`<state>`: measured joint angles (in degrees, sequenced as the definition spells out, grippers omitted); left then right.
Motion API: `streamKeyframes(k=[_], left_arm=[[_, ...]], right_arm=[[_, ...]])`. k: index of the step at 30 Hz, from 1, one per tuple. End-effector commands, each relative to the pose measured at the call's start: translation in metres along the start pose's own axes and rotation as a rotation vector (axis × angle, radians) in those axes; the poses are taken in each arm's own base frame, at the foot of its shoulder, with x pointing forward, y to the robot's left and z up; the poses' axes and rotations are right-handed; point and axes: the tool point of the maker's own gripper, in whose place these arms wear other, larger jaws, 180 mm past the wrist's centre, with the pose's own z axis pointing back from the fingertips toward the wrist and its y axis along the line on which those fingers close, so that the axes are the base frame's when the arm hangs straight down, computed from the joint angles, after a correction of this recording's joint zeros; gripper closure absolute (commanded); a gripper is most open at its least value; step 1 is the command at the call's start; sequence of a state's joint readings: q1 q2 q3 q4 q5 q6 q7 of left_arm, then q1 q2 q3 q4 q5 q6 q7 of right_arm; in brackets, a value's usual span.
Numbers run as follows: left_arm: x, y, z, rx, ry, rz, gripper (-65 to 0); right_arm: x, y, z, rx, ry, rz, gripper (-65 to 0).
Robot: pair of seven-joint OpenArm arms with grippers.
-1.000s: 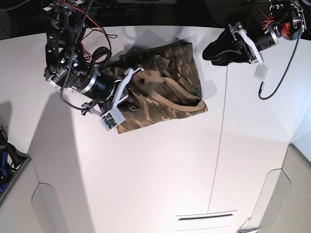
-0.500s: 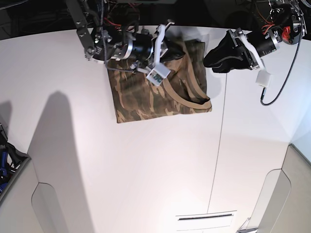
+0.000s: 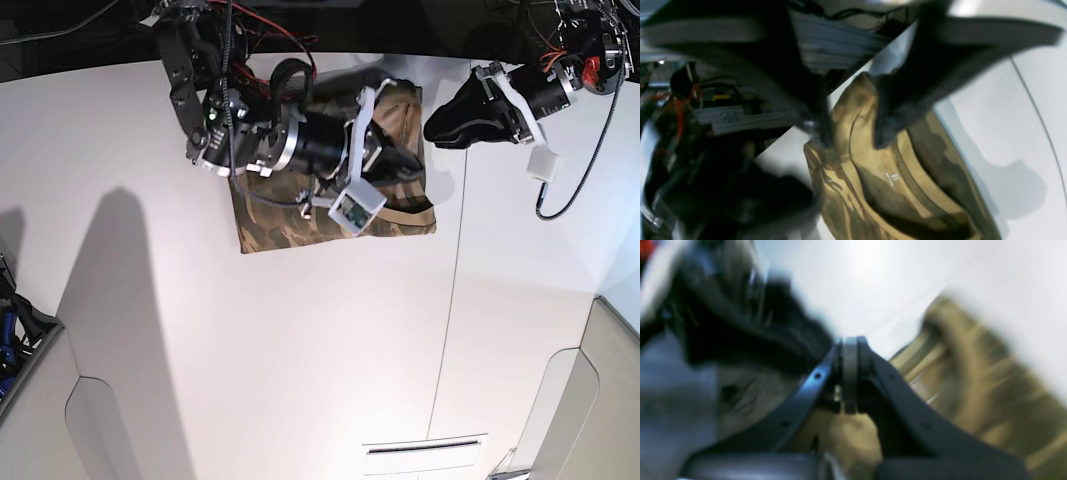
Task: Fold the T-shirt properly
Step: 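Fold the strip end over again with the right gripper toward the left gripper, then press and square the folded bundle's sides with both grippers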
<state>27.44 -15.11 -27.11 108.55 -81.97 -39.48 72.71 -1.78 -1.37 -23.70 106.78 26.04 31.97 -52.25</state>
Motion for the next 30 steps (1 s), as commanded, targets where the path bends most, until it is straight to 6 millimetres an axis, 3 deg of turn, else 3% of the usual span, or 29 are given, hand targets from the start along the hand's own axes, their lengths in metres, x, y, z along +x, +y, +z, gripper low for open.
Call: streamKeyframes(k=[1, 5, 9, 13, 16, 22, 26, 30], left_arm=[[0.011, -0.008, 0.003, -0.023, -0.032, -0.032, -14.7], [0.009, -0.014, 0.000, -0.037, -0.019, -0.044, -5.2], [-0.010, -0.019, -0.016, -0.047, 0.058, -0.057, -4.3], [-0.038, -0.036, -0.043, -0.099, 0.156, -0.080, -4.3], [-0.050, -0.049, -0.063, -0.124, 0.168, -0.116, -4.3], [-0.076, -0.041, -0.092, -0.053, 0.240, -0.247, -4.3], [-0.067, -0.019, -0.099, 0.026, 0.253, -0.268, -4.3], [-0.056, 0.011, -0.106, 0.134, 0.275, -0.299, -4.3]], right_arm=[[0.021, -0.002, 0.003, 0.001, -0.063, 0.024, 0.0], [0.037, -0.046, 0.016, -0.145, -0.088, 0.056, 0.0], [0.042, -0.099, 0.037, -0.313, -0.121, 0.024, 0.0], [0.034, -0.144, 0.053, -0.410, -0.147, -0.053, 0.0], [0.018, -0.172, 0.054, -0.443, -0.121, -0.127, 0.0], [-0.022, -0.190, 0.032, -0.370, -0.035, -0.228, 0.0], [-0.039, -0.196, 0.024, -0.360, -0.002, -0.277, 0.0], [-0.049, -0.198, 0.027, -0.364, 0.024, -0.285, 0.0]])
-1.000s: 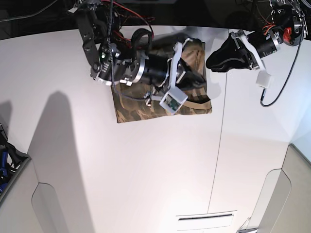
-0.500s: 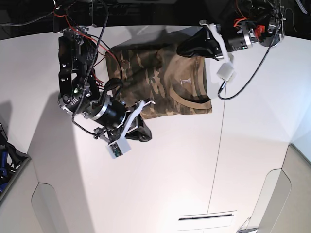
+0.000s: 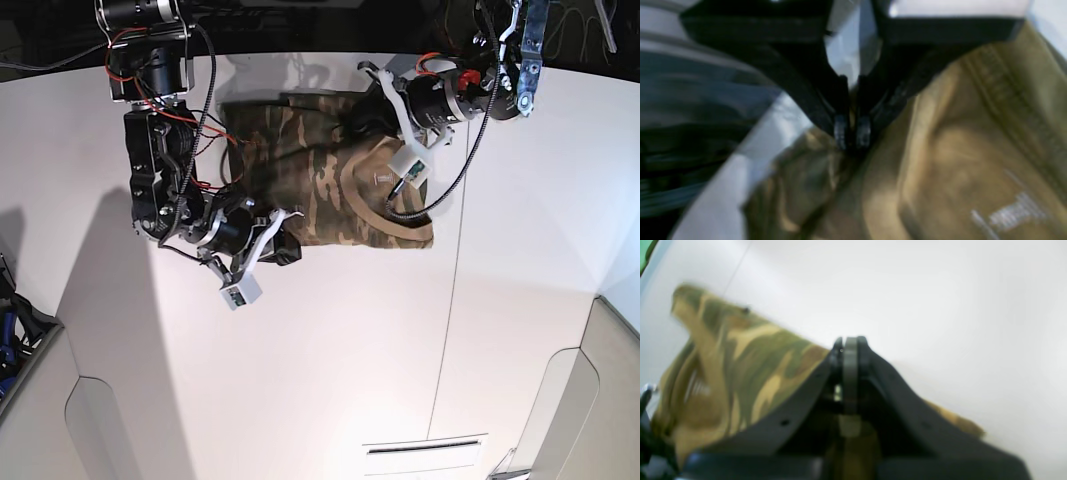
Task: Fold the T-shirt properly
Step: 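Press and square the folded bundle's sides with both grippers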
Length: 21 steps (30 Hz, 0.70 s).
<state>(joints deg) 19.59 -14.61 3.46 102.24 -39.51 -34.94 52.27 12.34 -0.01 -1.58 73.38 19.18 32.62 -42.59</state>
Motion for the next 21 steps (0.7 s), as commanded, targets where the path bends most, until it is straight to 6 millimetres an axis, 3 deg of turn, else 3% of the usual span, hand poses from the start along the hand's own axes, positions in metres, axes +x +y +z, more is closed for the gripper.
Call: streamKeyframes(k=[1, 6, 9, 16, 21], left_arm=[[0.010, 0.008, 0.000, 0.019, -0.025, -0.010, -4.3], [0.018, 0.050, -0.010, 0.125, 0.009, -0.024, -4.3], [0.034, 0.074, -0.012, 0.176, 0.007, -0.050, -4.3], [0.092, 0.117, -0.009, 0.292, -0.062, -0.060, -4.3], [0.111, 0.130, -0.006, 0.336, -0.070, -0.088, -4.3]], right_arm=[[0.018, -0.002, 0.005, 0.003, -0.048, 0.020, 0.0], [0.016, -0.019, 0.016, -0.011, -0.051, 0.008, 0.0], [0.010, -0.020, 0.019, 0.002, -0.032, -0.012, 0.0], [-0.020, 0.009, 0.020, 0.122, -0.015, -0.143, 0.0], [-0.038, 0.043, 0.023, 0.168, -0.028, -0.169, 0.0]])
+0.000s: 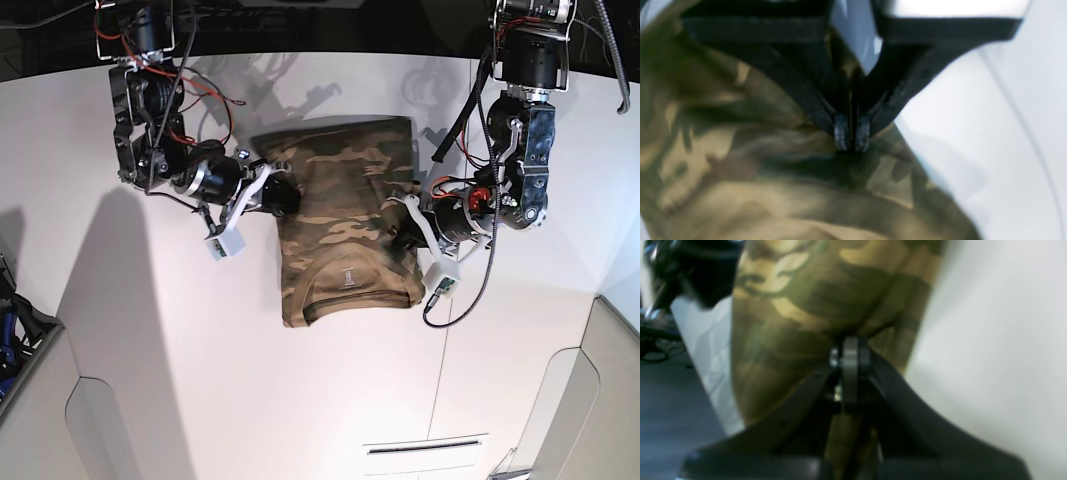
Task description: Fold the T-shirt properly
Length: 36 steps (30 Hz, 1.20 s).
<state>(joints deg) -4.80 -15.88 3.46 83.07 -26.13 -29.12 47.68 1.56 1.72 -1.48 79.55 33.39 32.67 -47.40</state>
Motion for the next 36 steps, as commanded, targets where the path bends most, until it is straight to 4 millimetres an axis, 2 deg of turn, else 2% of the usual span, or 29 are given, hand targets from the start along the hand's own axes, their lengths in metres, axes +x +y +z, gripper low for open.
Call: streamKeyframes(k=[1, 3, 6, 10, 12, 16, 19, 23, 24, 29, 36], left_arm=[[0.009, 0.005, 0.003, 0.014, -0.016, -0.010, -4.3], [0.009, 0.005, 0.003, 0.013, -0.016, -0.009, -4.3], [0.013, 0.008, 0.006, 0.024, -0.030, 0.003, -4.3], [0.019, 0.011, 0.026, 0.013, -0.067, -0.017, -3.8], [0.013, 0.010, 0.039, 0.009, -0.067, -0.037, -1.2], [-0.015, 0.013, 0.063, 0.040, -0.028, -0.051, -1.3], [-0.046, 0.021, 0.085, 0.077, 0.032, -0.042, -1.3], [-0.094, 0.034, 0.121, 0.145, 0.105, 0.019, -1.3], [-0.104, 0.031, 0.129, 0.136, 0.115, 0.035, -1.3], [-0.161, -0.004, 0.161, 0.034, 0.237, 0.088, -1.2], [-0.269, -0.046, 0.207, -0.015, 0.553, 0.136, -1.3]], right_arm=[[0.014, 0.014, 0.001, 0.033, -0.052, 0.020, 0.0], [0.014, 0.020, 0.002, 0.023, -0.056, 0.043, 0.0], [0.017, 0.016, 0.007, -0.016, -0.051, 0.087, 0.0], [0.020, 0.006, 0.027, -0.081, -0.053, 0.130, 0.0], [0.019, 0.002, 0.043, -0.115, -0.062, 0.145, 0.0], [0.013, -0.012, 0.077, -0.194, -0.070, 0.181, 0.0], [-0.004, -0.021, 0.103, -0.250, -0.037, 0.204, 0.0], [-0.043, -0.027, 0.134, -0.284, 0.056, 0.203, 0.0], [-0.053, -0.028, 0.140, -0.283, 0.079, 0.195, 0.0], [-0.104, -0.029, 0.162, -0.287, 0.212, 0.164, 0.0], [-0.178, -0.013, 0.191, -0.267, 0.395, 0.080, 0.0]])
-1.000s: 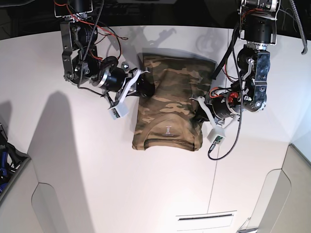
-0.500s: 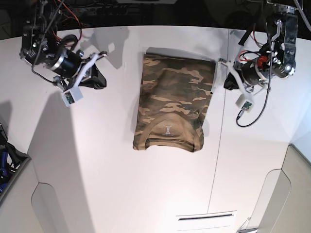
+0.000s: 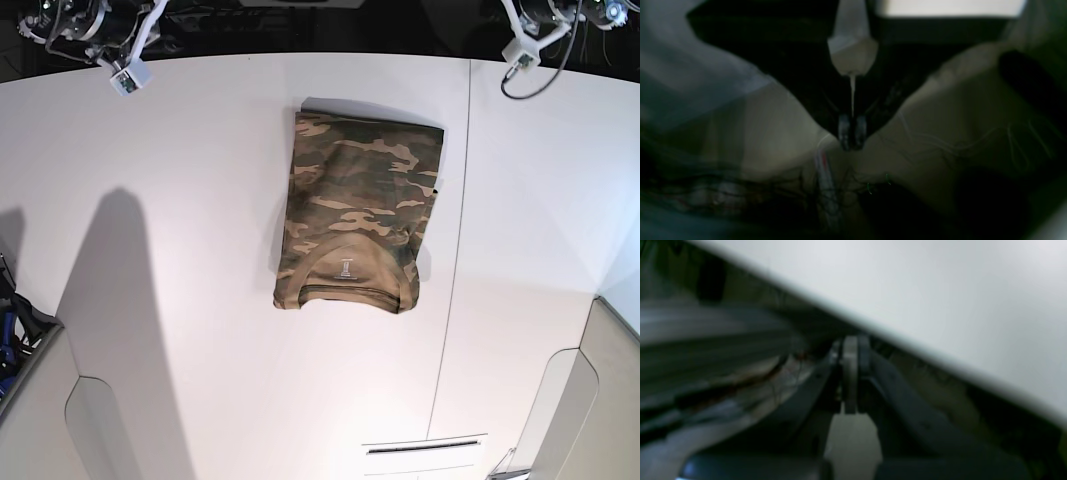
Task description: Fold the T-shirt properly
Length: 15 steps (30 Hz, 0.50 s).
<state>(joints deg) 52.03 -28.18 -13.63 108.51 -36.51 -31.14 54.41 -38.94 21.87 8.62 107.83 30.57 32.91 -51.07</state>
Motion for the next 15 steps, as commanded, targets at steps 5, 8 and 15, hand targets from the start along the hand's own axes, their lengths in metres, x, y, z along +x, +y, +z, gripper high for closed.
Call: streamKeyframes(k=[5, 8, 15], left_arm=[[-0.076, -0.015, -0.025, -0.016, 0.236, -0.020, -1.3], [-0.121, -0.017, -0.045, 0.039, 0.386, -0.032, -1.3], [-0.206, -0.039, -0.086, 0.044, 0.696, -0.014, -1.3]], right_arm=[[-0.065, 0.023, -0.002, 0.086, 0.181, -0.005, 0.0], [-0.113, 0.029, -0.012, 0.102, 0.347, -0.005, 0.0], [-0.212, 0.030, -0.027, 0.104, 0.834, 0.020, 0.0]])
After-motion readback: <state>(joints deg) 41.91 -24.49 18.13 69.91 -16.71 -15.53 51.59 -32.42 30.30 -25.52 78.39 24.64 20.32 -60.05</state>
